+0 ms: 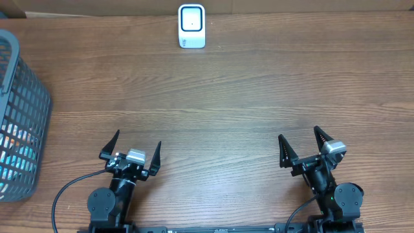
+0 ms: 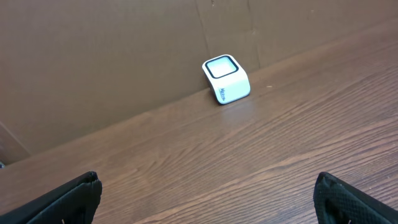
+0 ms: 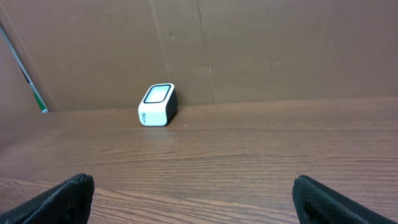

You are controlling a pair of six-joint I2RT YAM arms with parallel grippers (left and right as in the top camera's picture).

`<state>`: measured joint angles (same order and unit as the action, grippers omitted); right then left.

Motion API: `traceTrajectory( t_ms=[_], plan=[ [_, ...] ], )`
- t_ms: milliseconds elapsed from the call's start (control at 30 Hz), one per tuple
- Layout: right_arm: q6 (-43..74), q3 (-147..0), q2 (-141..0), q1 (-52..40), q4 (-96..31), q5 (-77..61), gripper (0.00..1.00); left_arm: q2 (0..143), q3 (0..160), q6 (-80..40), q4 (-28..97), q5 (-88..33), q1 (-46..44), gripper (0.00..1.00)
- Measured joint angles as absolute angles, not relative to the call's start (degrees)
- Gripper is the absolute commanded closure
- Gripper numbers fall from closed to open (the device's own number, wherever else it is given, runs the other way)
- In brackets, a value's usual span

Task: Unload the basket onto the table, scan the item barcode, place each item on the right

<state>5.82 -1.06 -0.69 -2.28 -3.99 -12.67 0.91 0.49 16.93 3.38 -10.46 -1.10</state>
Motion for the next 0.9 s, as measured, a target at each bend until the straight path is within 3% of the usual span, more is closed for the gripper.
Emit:
traceTrajectory(
  t_ms=[900],
  plan=[
    [5.82, -1.06, -0.69, -2.28, -3.97, -12.67, 0.00, 0.91, 0.49, 16.73, -0.36, -12.01, -1.10, 0.00]
  ],
)
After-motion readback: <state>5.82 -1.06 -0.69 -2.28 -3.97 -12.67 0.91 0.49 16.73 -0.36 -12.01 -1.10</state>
